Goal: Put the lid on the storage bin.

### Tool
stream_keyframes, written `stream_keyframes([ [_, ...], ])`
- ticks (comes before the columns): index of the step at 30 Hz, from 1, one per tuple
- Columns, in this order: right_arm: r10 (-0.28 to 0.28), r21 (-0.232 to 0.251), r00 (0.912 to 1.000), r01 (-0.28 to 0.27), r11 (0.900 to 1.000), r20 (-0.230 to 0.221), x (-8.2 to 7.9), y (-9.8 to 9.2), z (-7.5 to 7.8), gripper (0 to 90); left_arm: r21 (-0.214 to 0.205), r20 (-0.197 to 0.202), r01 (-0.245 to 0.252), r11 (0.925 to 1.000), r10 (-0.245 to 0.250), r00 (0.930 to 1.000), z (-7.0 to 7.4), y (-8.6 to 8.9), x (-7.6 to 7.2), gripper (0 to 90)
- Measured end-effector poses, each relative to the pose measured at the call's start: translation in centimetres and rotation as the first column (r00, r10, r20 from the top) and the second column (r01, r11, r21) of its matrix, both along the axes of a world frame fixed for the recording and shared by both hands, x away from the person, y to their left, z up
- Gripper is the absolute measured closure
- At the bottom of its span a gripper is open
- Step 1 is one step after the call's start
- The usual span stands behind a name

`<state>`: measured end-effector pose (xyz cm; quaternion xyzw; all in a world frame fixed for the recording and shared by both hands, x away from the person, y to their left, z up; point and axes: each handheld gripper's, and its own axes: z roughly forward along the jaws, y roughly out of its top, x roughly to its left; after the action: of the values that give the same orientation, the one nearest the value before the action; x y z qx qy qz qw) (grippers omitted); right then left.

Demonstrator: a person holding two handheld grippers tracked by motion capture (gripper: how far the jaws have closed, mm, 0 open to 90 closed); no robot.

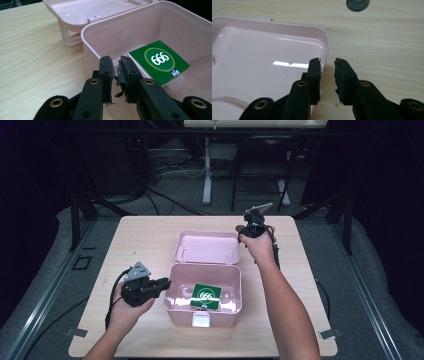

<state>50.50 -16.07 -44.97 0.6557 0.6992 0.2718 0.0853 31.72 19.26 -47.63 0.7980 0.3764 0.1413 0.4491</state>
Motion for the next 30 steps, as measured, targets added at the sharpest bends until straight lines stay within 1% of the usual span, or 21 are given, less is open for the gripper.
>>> stream_keyframes([
  [3, -0.006, 0.013, 1.0, 0.006, 0.9999, 0.001, 0.2, 0.1, -0.2, 76.1, -0.001, -0.008, 0.002, 1.0, -0.002, 1.0, 0.0, 0.0, 0.1, 79.8],
  [4, -0.006, 0.015, 1.0, 0.007, 0.9999, -0.007, 0.3, 0.1, -0.2, 76.3, -0.004, -0.01, -0.001, 1.0, 0.001, 0.9999, 0.1, 0.1, 0.1, 79.9],
  [7, -0.009, 0.021, 0.9999, 0.009, 0.9997, -0.01, 0.5, 0.3, -0.2, 76.6, -0.005, -0.006, 0.0, 1.0, 0.0, 1.0, 0.0, 0.1, 0.0, 80.1],
  [9, -0.007, 0.01, 1.0, 0.007, 0.9999, -0.007, 0.7, 0.7, -0.3, 77.0, -0.012, -0.001, 0.001, 0.9999, -0.001, 1.0, 0.0, 0.1, 0.0, 80.3],
  [12, -0.015, -0.031, 0.9997, 0.015, 0.9994, -0.018, 0.8, 1.1, -0.7, 77.4, -0.008, 0.0, 0.003, 1.0, -0.003, 1.0, 0.0, 0.2, 0.0, 80.4],
  [14, -0.021, -0.039, 0.9996, 0.02, 0.999, -0.021, 0.9, 1.2, -0.9, 78.2, -0.005, 0.0, 0.004, 1.0, -0.004, 1.0, 0.0, 0.1, 0.0, 80.6],
  [17, -0.03, -0.024, 0.9991, 0.029, 0.9993, -0.031, 1.1, 1.4, -1.1, 79.5, -0.003, 0.001, 0.001, 1.0, -0.001, 1.0, 0.0, 0.1, -0.1, 80.7],
  [19, -0.028, -0.039, 0.9988, 0.026, 0.9989, -0.04, 1.2, 1.5, -1.3, 79.6, -0.004, 0.0, 0.0, 1.0, 0.0, 1.0, 0.0, 0.1, 0.0, 80.8],
  [24, -0.03, -0.037, 0.9983, 0.028, 0.9989, -0.05, 1.3, 1.5, -1.6, 81.8, -0.008, 0.0, 0.001, 1.0, -0.001, 1.0, 0.0, 0.1, 0.0, 80.7],
  [27, -0.039, -0.025, 0.9973, 0.037, 0.999, -0.062, 1.4, 1.4, -1.6, 83.2, -0.009, 0.0, 0.002, 1.0, -0.002, 1.0, 0.0, 0.2, 0.0, 80.8],
  [30, -0.048, -0.018, 0.9968, 0.047, 0.9987, -0.064, 1.4, 1.5, -1.7, 83.5, -0.008, -0.001, 0.003, 1.0, -0.003, 1.0, 0.0, 0.2, 0.0, 80.9],
])
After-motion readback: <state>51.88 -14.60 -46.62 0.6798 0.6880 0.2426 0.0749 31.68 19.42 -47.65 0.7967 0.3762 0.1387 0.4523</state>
